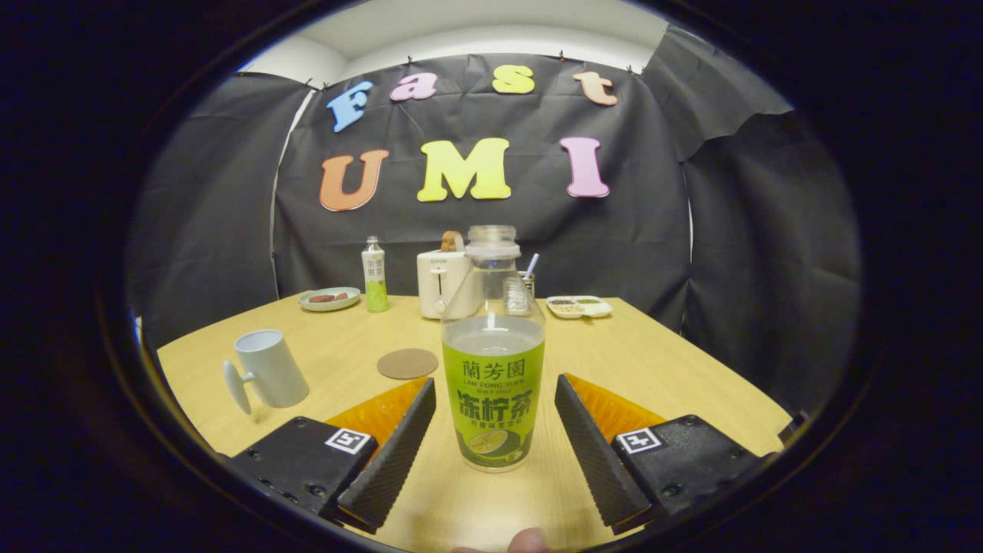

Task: Take the bottle from table, then pour the juice into the cup, finally place the bottle on the coaster

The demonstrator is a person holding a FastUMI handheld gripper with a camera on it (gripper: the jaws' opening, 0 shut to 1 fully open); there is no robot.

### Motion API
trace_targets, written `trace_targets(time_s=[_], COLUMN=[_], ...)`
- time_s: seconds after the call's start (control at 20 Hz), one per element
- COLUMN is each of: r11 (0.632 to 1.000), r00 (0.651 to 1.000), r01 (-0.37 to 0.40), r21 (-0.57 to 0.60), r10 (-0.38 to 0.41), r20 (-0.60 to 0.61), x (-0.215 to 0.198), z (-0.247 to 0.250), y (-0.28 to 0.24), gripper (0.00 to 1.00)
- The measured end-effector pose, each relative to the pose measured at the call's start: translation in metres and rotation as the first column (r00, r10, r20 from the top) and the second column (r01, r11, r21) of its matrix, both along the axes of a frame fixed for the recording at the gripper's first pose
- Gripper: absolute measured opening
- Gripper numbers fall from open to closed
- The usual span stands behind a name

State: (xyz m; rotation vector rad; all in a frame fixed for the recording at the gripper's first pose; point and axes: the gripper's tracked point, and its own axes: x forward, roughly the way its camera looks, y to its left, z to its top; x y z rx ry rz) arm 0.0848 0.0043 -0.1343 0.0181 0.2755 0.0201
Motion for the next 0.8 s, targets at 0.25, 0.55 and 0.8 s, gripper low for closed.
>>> trace_targets(time_s=[0.25,0.55,0.8], r11=[0.999,0.998,1.000], r00=[0.999,0.998,0.999], r01=[0.037,0.039,0.022], r21=[0.040,0.042,-0.018], r10=[-0.036,-0.037,-0.022], r20=[-0.038,-0.051,-0.025], x=[0.018,0.023,0.022], z=[-0.012,-0.013,0.010], y=[-0.002,0.001,0.006], gripper=[0.98,0.84,0.80])
